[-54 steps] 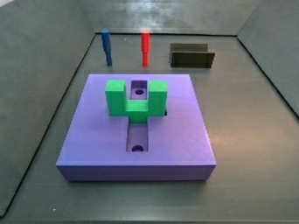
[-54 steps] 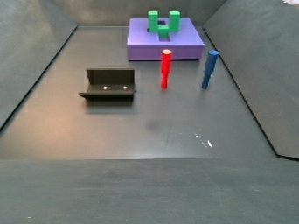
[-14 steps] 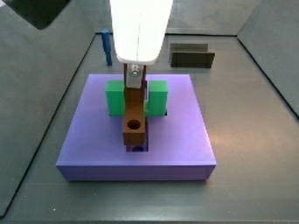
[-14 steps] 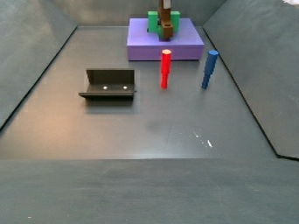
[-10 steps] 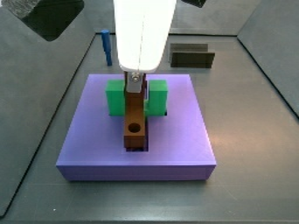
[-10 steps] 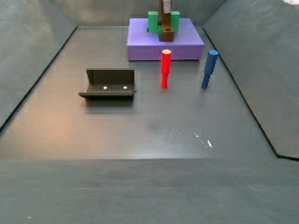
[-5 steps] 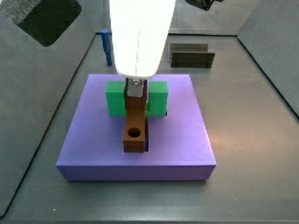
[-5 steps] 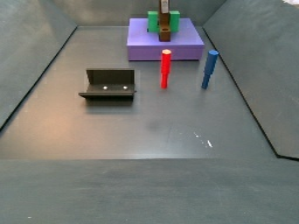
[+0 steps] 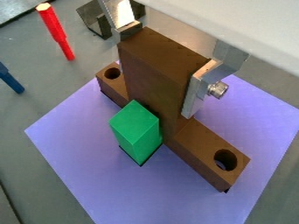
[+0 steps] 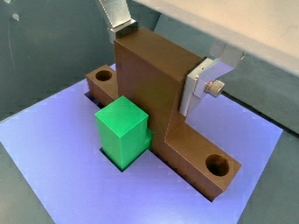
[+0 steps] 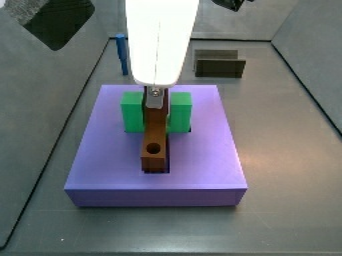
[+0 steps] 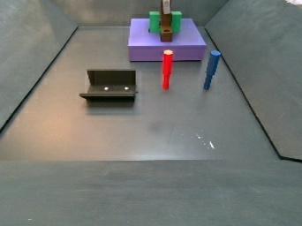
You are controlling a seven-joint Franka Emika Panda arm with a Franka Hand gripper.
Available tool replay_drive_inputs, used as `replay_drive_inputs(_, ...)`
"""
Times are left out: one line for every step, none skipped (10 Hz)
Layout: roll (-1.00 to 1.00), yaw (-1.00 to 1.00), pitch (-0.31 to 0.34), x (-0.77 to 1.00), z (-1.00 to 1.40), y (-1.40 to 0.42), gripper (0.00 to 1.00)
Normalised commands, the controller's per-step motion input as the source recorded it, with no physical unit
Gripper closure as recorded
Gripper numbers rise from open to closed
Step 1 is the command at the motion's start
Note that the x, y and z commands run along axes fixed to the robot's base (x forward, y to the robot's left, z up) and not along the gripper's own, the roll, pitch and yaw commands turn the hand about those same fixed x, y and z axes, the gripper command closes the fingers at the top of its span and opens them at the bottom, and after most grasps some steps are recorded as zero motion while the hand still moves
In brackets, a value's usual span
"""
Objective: Pick up the brown object. Move up. Place the brown object on the fixture. Regrasp the brown object. Move to above the board. Insert the brown object.
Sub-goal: Insert the brown object.
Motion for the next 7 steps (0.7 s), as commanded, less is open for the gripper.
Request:
replay_drive_inputs(0.23, 0.10, -0.040, 0.00, -0.43, -0.13, 1.00)
replay_drive_inputs(0.22, 0.15, -0.037, 0.00, -0.40, -0.08, 1.00)
replay_drive_inputs(0.18, 0.10, -0.013, 0.03, -0.37, -0.06, 1.00)
replay_drive_inputs(0.12, 0.00, 0.000, 0.16, -0.38, 0.00, 1.00)
replay_drive_inputs(0.03, 0.00, 0.000, 0.19, -0.38, 0.03, 1.00)
replay_drive_inputs(0.00, 0.00, 0.000, 0.24, -0.31, 0.03, 1.00)
replay_drive_inputs(0.00, 0.00, 0.000, 0.26, -0.27, 0.01, 1.00)
